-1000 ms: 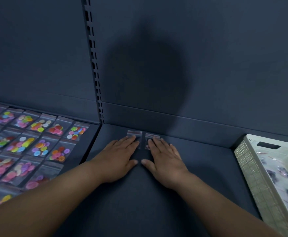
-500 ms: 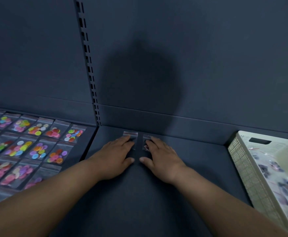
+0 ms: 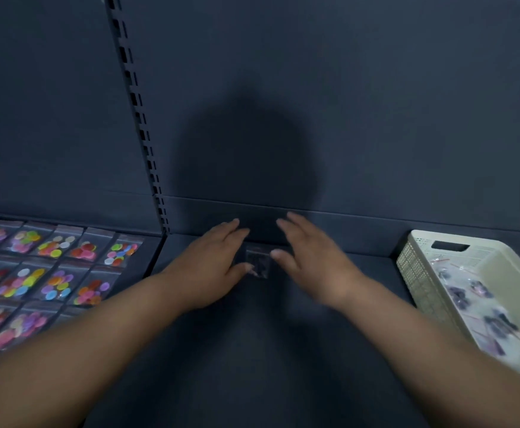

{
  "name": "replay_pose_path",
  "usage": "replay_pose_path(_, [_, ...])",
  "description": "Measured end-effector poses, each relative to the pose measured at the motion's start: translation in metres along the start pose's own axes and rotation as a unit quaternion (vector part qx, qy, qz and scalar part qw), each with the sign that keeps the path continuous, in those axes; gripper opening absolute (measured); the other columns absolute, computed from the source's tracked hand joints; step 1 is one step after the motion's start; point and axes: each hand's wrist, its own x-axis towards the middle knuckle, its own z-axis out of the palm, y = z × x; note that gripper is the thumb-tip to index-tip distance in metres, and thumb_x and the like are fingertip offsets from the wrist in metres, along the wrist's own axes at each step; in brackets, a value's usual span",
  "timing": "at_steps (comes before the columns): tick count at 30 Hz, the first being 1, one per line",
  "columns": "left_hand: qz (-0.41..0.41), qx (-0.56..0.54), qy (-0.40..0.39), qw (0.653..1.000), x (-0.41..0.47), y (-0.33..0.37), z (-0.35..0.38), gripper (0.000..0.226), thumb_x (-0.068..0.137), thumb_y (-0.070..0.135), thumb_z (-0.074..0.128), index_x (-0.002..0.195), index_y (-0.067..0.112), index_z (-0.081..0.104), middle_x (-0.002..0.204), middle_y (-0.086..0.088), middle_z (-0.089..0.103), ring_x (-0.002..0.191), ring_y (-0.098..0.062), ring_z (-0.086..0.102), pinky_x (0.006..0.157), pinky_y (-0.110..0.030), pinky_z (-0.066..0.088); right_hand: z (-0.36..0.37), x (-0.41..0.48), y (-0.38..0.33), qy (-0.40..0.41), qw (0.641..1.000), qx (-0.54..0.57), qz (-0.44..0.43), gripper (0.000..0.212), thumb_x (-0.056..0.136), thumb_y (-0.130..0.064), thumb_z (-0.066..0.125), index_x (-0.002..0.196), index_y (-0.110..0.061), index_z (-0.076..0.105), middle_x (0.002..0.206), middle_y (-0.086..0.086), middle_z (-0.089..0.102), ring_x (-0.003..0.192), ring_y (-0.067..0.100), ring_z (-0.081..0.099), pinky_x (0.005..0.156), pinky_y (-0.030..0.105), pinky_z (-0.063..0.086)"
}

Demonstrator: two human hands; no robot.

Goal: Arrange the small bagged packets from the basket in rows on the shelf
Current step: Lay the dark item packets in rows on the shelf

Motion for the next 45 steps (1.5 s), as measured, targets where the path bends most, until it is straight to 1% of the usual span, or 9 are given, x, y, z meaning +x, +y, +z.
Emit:
replay_pose_path(4, [0.063,-0.001,0.048,0.997,0.024,0.055,-0.017,0.062,0.096,0.043,0.042,0.150,0.023,0.019,0.159,0.003,0.012,0.144,-0.013,0.014,0.115,-0.024,0.012,-0.055,-0.031,0.044,0.105,0.994,-0.021,0.032,0.053,0.094,-0.033,0.050,0.143,-0.017,0.037,0.153,0.004,0.029,0.140,0.021,0.026,0.115,0.029,0.019])
replay_pose_path(10, [0.122,0.015,0.037,0.992,0.059,0.124,0.003,0.058,0.096,0.043,0.043,0.147,0.021,0.028,0.155,0.000,0.024,0.140,-0.017,0.026,0.114,-0.029,0.021,-0.072,-0.087,0.135,0.138,0.976,-0.032,0.164,0.035,0.093,-0.025,0.052,0.127,-0.016,0.055,0.134,0.005,0.050,0.122,0.026,0.047,0.098,0.034,0.039])
replay_pose_path(15, [0.103,0.019,-0.001,0.994,0.070,0.155,0.035,0.057,0.096,0.042,0.044,0.146,0.021,0.029,0.153,0.000,0.028,0.138,-0.018,0.030,0.113,-0.031,0.025,-0.052,-0.111,0.192,-0.034,0.960,-0.028,0.276,0.055,0.084,-0.040,0.056,0.134,-0.019,0.049,0.140,0.008,0.046,0.125,0.027,0.047,0.104,0.036,0.039])
replay_pose_path(19, [0.086,0.020,-0.013,0.996,0.072,0.170,0.056,0.057,0.095,0.043,0.045,0.145,0.022,0.031,0.152,0.001,0.030,0.136,-0.018,0.032,0.112,-0.031,0.027,-0.026,-0.118,0.213,-0.131,0.960,-0.016,0.246,0.057,0.066,-0.052,0.054,0.121,-0.033,0.052,0.126,0.002,0.056,0.110,0.025,0.056,0.096,0.035,0.045])
replay_pose_path(24, [0.079,0.013,-0.021,0.997,0.071,0.181,0.067,0.054,0.095,0.043,0.045,0.144,0.022,0.034,0.149,0.002,0.034,0.134,-0.017,0.035,0.111,-0.030,0.029,-0.028,-0.121,0.217,-0.016,0.974,-0.001,0.228,0.018,0.082,-0.011,0.060,0.095,-0.022,0.066,0.097,0.002,0.061,0.089,0.022,0.058,0.071,0.025,0.040])
replay_pose_path(33, [0.057,-0.123,-0.013,0.991,0.073,0.186,0.048,0.049,0.092,0.043,0.051,0.137,0.026,0.043,0.139,0.008,0.044,0.117,-0.010,0.050,0.099,-0.025,0.039,-0.082,-0.118,0.188,0.207,0.942,0.150,0.218,0.011,0.088,-0.010,0.057,0.079,-0.013,0.063,0.063,0.002,0.058,0.050,0.013,0.046,0.053,0.025,0.039])
replay_pose_path(40, [-0.030,-0.520,-0.057,0.852,0.067,0.196,0.011,0.058,0.085,0.031,0.067,0.137,0.026,0.041,0.124,0.007,0.057,0.110,-0.007,0.057,0.098,-0.036,0.048,-0.099,-0.096,0.129,0.143,0.883,0.419,0.156,0.020,0.086,0.006,0.055,0.074,-0.008,0.061,0.058,0.006,0.053,0.045,0.011,0.042,0.040,0.016,0.034])
replay_pose_path(42, [-0.050,-0.581,-0.081,0.808,0.063,0.191,0.003,0.058,0.084,0.029,0.066,0.136,0.028,0.040,0.118,0.005,0.061,0.108,-0.014,0.060,0.093,-0.040,0.051,-0.093,-0.090,0.116,0.110,0.867,0.462,0.147,0.023,0.085,0.010,0.052,0.072,-0.008,0.059,0.052,0.004,0.051,0.039,0.008,0.039,0.037,0.016,0.030])
replay_pose_path(45, [-0.077,-0.595,-0.095,0.794,0.059,0.179,0.000,0.046,0.084,0.032,0.067,0.126,0.026,0.049,0.114,0.000,0.066,0.103,-0.021,0.065,0.089,-0.043,0.054,-0.082,-0.082,0.103,0.082,0.868,0.471,0.135,0.016,0.085,0.005,0.059,0.075,-0.007,0.059,0.049,-0.001,0.051,0.039,0.007,0.041,0.039,0.017,0.031])
